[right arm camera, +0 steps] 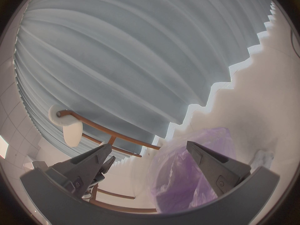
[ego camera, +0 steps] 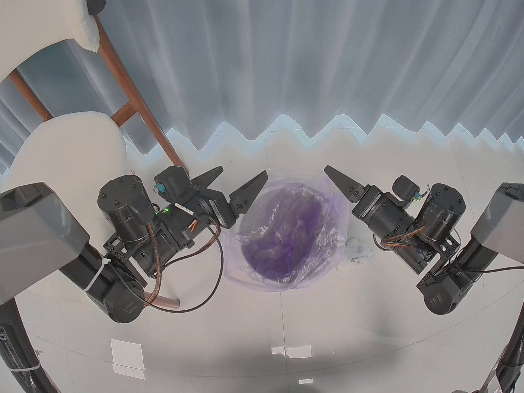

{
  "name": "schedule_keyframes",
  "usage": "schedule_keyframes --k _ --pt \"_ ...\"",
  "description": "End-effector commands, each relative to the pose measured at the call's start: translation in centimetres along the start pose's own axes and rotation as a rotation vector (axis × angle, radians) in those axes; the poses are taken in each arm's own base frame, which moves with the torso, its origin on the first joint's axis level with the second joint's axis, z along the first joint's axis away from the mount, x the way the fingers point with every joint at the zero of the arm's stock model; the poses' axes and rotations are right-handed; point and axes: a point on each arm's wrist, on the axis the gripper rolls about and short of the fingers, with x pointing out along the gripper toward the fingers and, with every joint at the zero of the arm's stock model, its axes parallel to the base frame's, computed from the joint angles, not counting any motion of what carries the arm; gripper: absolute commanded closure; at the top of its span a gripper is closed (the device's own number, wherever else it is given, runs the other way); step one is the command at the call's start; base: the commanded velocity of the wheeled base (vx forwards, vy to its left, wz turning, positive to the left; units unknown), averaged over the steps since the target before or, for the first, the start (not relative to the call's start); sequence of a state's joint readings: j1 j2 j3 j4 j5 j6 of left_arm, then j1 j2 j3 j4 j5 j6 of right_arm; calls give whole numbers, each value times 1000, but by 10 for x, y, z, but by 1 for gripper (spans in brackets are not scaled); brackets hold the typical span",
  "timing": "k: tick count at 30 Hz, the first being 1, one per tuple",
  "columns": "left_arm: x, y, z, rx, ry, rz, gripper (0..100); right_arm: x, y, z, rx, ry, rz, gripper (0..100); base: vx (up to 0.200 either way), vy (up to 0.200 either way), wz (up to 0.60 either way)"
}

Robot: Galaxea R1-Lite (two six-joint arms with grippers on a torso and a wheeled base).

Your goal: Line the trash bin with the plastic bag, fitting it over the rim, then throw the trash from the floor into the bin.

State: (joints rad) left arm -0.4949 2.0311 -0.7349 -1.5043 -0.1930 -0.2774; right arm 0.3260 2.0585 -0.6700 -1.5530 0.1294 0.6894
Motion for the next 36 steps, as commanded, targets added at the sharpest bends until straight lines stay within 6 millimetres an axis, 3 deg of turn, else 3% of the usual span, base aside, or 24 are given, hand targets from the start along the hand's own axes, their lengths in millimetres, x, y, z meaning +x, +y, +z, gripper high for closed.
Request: schedule_keyframes --k 1,9,19,25,36 --pt "-1 2 -4 -3 15 5 0 2 -1 -2 -2 0 4 0 -200 0 0" --pt "2 13 -31 9 88 36 0 1 -7 -1 -39 33 -45 0 -200 0 0" --pt "3 11 -48 91 121 95 0 10 -40 -5 -265 83 -298 0 0 0 0" --pt "-1 8 -36 123 98 93 0 17 -22 14 -359 38 -283 0 0 0 0" --pt "-5 2 -17 133 52 82 0 50 -10 12 -353 185 -343 0 0 0 0"
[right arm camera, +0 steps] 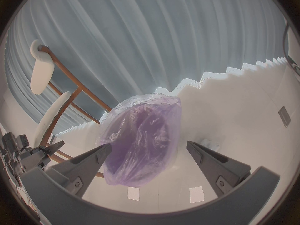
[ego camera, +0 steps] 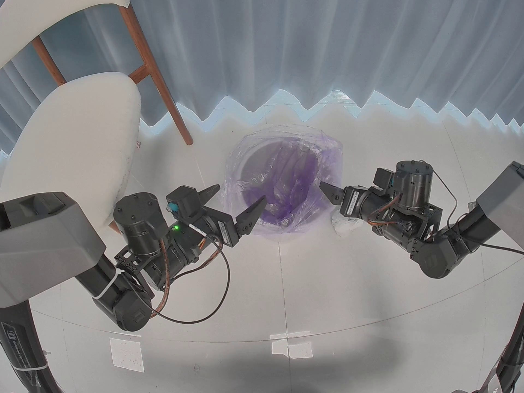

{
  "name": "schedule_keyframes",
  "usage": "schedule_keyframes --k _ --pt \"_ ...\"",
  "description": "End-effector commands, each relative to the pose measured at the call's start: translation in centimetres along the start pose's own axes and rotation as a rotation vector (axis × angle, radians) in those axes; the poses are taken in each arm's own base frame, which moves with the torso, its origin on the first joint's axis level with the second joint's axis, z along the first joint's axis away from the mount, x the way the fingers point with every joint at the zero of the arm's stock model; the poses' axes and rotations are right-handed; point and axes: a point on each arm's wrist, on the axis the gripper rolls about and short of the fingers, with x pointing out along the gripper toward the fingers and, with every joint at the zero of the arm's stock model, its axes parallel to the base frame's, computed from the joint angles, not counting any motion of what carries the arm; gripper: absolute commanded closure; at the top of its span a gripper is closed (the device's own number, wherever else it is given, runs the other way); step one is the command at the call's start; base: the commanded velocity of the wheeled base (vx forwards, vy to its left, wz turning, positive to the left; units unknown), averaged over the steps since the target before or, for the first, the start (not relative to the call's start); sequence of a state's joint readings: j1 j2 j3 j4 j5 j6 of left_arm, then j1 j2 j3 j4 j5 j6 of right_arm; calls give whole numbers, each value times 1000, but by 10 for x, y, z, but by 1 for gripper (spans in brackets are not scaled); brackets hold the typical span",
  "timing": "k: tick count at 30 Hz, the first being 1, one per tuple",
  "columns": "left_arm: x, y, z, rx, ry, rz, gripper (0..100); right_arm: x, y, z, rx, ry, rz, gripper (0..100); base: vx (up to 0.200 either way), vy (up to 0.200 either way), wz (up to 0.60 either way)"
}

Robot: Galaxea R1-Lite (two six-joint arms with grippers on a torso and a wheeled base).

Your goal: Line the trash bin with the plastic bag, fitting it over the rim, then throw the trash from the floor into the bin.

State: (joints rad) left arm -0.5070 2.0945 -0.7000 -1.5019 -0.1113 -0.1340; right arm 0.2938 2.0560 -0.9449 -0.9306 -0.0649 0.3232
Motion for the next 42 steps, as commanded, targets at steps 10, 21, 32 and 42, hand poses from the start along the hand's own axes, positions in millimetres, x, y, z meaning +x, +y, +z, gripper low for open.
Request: schedule_keyframes --k 10,21,32,42 --pt "-5 -2 12 5 -27 -5 0 29 25 -5 -16 43 33 0 0 0 0" --pt "-4 -3 9 4 -19 -9 0 60 24 -28 -42 61 32 0 0 0 0" --pt "-3 -3 6 3 -13 -9 0 83 24 -28 -57 23 38 100 0 0 0" --pt "-3 -3 7 3 -14 -11 0 81 27 -21 -55 1 45 100 0 0 0"
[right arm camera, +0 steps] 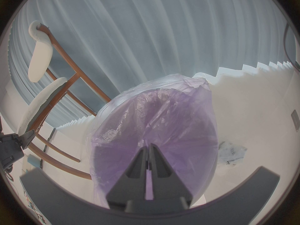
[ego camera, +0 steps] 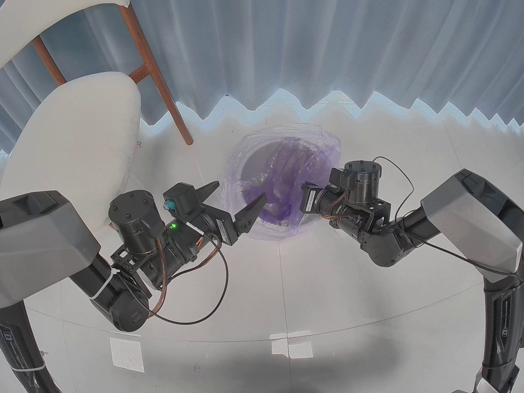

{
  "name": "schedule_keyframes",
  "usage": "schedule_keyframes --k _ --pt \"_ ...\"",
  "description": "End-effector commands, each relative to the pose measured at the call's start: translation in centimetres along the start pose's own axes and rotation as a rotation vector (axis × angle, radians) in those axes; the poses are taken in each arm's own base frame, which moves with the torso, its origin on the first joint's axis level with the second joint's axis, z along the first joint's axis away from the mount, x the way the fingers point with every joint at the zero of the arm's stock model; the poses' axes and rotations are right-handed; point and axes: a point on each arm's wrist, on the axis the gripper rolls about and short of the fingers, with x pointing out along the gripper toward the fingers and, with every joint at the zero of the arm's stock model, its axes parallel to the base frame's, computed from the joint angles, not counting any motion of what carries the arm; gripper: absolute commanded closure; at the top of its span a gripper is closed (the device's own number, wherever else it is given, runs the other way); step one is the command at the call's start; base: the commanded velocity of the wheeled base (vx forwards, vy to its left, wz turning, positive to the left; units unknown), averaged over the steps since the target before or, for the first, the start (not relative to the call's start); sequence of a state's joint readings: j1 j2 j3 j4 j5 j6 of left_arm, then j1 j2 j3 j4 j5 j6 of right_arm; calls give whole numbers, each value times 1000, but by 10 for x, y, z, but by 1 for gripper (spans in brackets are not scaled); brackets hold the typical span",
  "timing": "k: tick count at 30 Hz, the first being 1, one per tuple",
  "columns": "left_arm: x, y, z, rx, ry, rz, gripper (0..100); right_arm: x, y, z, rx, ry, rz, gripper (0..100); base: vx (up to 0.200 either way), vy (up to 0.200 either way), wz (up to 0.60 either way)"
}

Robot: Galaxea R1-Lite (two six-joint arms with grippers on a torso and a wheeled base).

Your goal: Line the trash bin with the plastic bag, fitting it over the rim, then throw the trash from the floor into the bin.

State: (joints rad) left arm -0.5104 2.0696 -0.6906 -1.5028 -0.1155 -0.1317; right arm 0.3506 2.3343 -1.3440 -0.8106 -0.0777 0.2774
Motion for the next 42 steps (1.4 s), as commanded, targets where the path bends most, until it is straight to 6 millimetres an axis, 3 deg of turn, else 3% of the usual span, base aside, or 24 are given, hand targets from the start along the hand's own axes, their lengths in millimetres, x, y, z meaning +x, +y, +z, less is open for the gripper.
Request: schedule_keyframes --k 1,4,8,11,12,16,19,21,24,42 --pt "0 0 1 0 -2 0 0 -6 3 12 2 -27 8 100 0 0 0" --pt "0 0 1 0 -3 0 0 -17 5 25 4 -49 11 100 0 0 0" --pt "-1 -1 2 0 -3 0 0 -52 6 49 9 -73 7 100 0 0 0" --pt "-3 -1 0 0 7 0 0 -70 2 50 10 -56 -6 100 0 0 0" --pt "-3 0 -1 6 10 1 0 -82 -3 47 9 -34 -20 100 0 0 0" --pt "-4 -1 -4 25 21 3 0 -100 -27 33 18 8 -79 100 0 0 0" --pt "-5 -3 -4 24 23 -3 0 -101 -41 21 25 21 -109 100 0 0 0" --pt "-5 -3 -4 24 23 -3 0 -94 -62 0 34 10 -143 100 0 0 0" --pt "-5 -3 -4 23 26 -3 0 -87 -74 -16 37 -28 -149 100 0 0 0" --pt "-5 -1 -20 24 74 3 0 -59 -99 -98 67 14 -159 100 0 0 0"
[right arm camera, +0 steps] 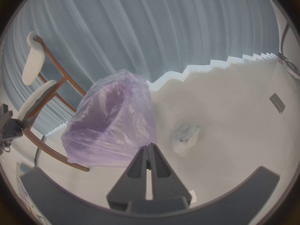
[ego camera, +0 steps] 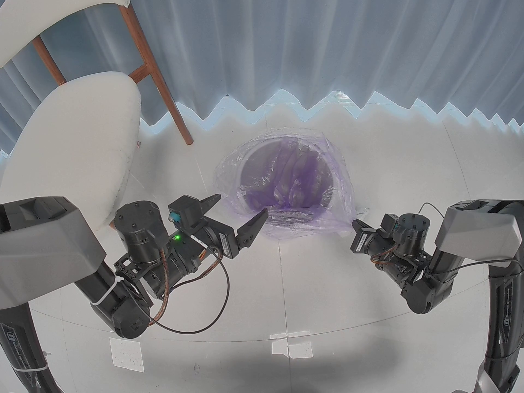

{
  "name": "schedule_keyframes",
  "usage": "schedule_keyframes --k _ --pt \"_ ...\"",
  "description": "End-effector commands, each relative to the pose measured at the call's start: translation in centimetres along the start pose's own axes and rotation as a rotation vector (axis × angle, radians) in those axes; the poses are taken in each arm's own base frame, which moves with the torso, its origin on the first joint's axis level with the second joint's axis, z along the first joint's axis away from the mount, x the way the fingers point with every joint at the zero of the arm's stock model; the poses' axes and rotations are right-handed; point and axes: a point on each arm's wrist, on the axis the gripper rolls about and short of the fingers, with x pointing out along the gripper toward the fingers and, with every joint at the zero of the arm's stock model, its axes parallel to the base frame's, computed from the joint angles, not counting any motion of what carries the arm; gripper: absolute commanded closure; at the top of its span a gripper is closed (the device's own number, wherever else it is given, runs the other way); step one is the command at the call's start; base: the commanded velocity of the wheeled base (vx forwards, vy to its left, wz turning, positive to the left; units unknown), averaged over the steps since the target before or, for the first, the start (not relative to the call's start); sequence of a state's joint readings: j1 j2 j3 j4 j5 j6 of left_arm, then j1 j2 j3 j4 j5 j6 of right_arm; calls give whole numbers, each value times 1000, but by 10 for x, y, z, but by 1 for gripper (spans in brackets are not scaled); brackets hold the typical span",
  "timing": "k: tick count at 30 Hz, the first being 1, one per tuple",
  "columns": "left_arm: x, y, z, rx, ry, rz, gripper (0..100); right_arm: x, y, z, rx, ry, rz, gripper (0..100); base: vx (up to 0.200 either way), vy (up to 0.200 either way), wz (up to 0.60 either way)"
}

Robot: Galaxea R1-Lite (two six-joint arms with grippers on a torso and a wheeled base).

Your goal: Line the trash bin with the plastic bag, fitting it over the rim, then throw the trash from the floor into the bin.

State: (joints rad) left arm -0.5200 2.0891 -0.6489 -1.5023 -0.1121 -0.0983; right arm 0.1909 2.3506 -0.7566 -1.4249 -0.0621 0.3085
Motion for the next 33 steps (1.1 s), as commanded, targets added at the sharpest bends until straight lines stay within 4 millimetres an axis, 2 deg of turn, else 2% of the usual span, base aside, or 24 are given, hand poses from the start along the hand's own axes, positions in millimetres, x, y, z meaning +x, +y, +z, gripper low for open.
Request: schedule_keyframes --k 1,8,10,20,25,27,30,31,32,33 --pt "1 1 -5 -2 14 2 0 13 -13 -32 7 61 -31 100 0 0 0" --pt "1 1 -7 -1 20 2 0 19 -15 -33 13 41 -27 100 0 0 0" --pt "1 0 -7 -1 22 1 0 22 -15 -41 12 54 -27 100 0 0 0" --pt "0 0 -15 -4 50 0 0 36 -16 -56 61 47 -18 100 0 0 0" --pt "4 4 -33 -16 99 12 0 37 -13 -60 64 1 8 100 0 0 0" --pt "8 5 -40 -36 113 14 0 35 -10 -59 64 -13 21 100 0 0 0" --pt "13 6 -39 -80 100 17 0 34 -7 -60 71 -9 26 100 0 0 0" --pt "17 7 -36 -148 89 20 0 34 -5 -61 82 -7 32 100 0 0 0" --pt "19 8 -35 -182 89 25 0 33 -1 -62 84 -3 40 0 0 0 0" --pt "22 9 -35 -215 94 30 0 33 0 -62 86 -2 45 0 0 0 0"
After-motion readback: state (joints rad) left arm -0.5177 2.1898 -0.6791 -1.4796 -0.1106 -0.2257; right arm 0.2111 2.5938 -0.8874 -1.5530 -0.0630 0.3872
